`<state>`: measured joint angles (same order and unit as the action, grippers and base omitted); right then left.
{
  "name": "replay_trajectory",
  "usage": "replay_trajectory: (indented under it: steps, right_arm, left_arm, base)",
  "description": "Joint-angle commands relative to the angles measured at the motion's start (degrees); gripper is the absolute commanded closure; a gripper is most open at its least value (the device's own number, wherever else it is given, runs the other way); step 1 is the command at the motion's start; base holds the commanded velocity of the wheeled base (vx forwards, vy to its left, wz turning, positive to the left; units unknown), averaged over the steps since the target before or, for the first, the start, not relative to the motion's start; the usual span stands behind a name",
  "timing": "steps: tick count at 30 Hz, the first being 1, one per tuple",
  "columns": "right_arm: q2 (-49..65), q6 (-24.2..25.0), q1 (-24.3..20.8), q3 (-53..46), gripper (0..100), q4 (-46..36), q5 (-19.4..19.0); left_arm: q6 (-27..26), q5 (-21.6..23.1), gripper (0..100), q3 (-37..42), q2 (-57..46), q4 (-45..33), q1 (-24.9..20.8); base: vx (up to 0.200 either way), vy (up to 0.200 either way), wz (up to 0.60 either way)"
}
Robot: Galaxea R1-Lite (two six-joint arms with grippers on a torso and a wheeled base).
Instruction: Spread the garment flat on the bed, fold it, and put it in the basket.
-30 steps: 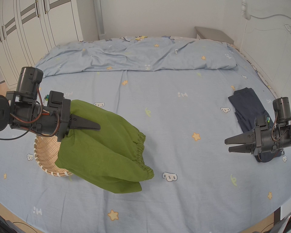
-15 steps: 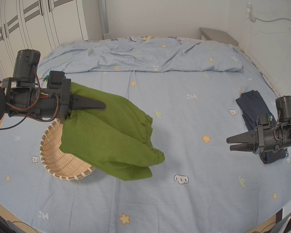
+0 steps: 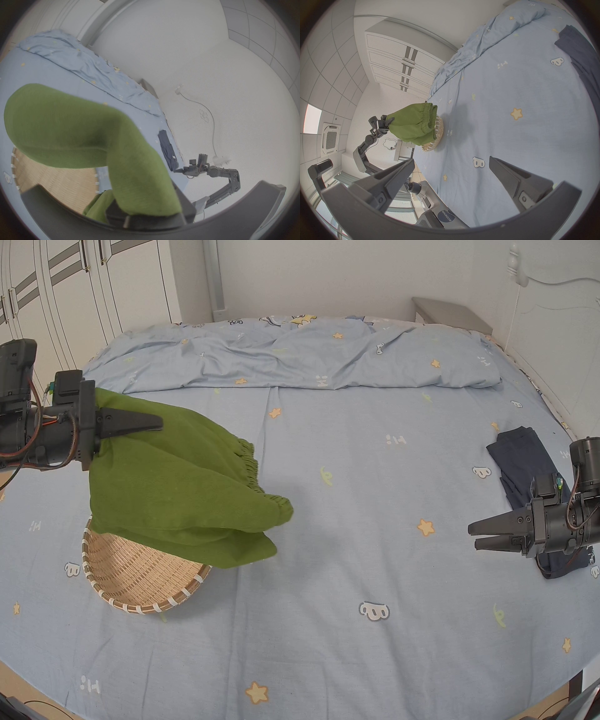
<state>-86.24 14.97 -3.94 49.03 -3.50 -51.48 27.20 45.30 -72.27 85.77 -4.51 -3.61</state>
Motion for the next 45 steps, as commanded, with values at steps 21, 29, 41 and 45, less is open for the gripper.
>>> replay_trajectory:
  steps: [21,29,41,45]
  right_arm:
    - [4.8,-0.5,-4.4,-2.0,0,-0.5,-0.4]
    - [4.7,-0.5,-5.5,-2.4,0,-0.4,0.1]
    - [4.3,-0.6,-6.0,-2.8,0,-0.1,0.2]
    - [4.2,-0.6,-6.1,-2.8,0,-0.2,0.2]
  left_arm:
    - [-1.2,-0.6,100,17.2,7.8,-0.1,17.7]
    - [-1.2,-6.5,100,12.1,18.4,-0.9,17.0]
    - [-2.0,-6.9,0,4.5,20.7,-11.9,16.0]
    - [-2.0,-8.2,0,4.4,20.0,-12.3,15.8]
  base:
    - [0.000,0.000,0.00]
    - [0.000,0.000,0.00]
    - [0.000,0.000,0.00]
    - [0.000,0.000,0.00]
